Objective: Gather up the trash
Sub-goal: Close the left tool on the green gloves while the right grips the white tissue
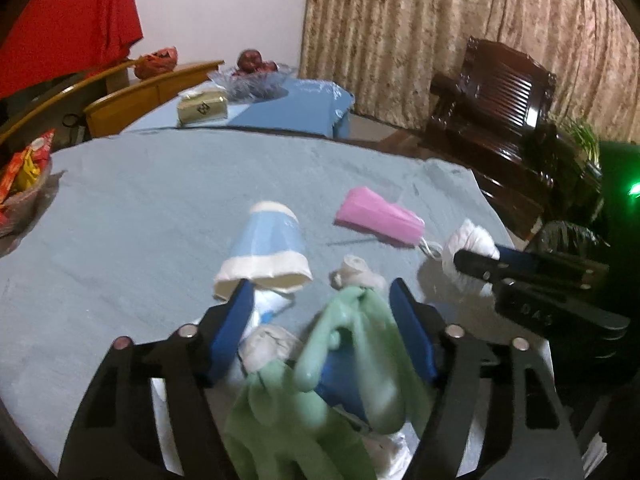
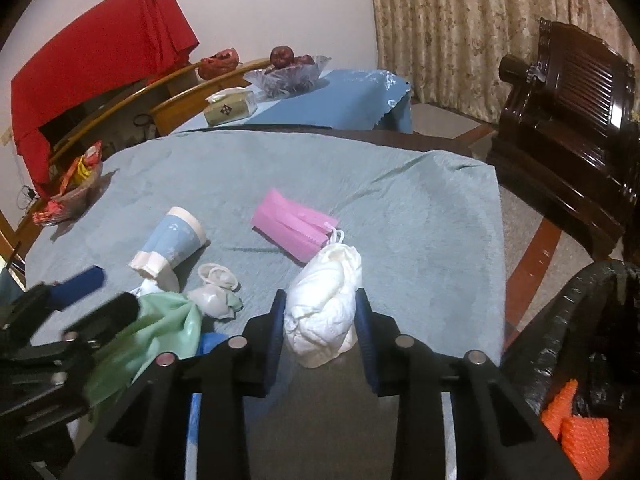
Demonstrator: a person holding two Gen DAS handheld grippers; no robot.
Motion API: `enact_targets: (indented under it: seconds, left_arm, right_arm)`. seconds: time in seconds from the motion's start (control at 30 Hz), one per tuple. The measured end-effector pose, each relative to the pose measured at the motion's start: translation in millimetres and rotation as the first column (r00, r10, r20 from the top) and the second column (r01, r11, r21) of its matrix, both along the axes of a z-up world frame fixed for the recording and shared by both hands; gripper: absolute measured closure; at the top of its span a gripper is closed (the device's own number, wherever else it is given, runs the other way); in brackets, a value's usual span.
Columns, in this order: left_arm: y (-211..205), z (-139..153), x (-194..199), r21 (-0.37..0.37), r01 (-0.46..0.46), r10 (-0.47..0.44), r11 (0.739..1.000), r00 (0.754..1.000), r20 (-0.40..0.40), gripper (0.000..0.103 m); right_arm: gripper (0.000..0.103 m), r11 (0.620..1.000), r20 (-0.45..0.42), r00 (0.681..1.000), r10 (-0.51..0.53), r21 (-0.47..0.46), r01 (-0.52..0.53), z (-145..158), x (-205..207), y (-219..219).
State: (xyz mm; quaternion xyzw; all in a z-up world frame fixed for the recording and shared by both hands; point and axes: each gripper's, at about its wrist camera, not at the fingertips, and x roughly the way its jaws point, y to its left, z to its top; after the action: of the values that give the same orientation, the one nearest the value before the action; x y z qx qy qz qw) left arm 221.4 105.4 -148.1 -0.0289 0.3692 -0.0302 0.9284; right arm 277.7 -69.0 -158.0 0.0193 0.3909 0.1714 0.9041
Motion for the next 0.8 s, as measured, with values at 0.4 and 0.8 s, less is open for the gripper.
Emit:
enact_targets:
  seconds: [0.4,0.8]
  left_arm:
    - [-12,-8,0,-0.017,0.063,-0.064,0.998,0.998,-0.030,0.096]
    - [-16,29,-6,-0.046,0.075,-0.072,0.996,0.995,0.071,0.100]
  right_arm:
    - [0.070,1.000,0.010,1.000,-0.006,0.021,0.006,7,-10,-8]
    - [0.070,0.998,0.079,0.997,-0.023,0.054,0.019,38,-24,-22]
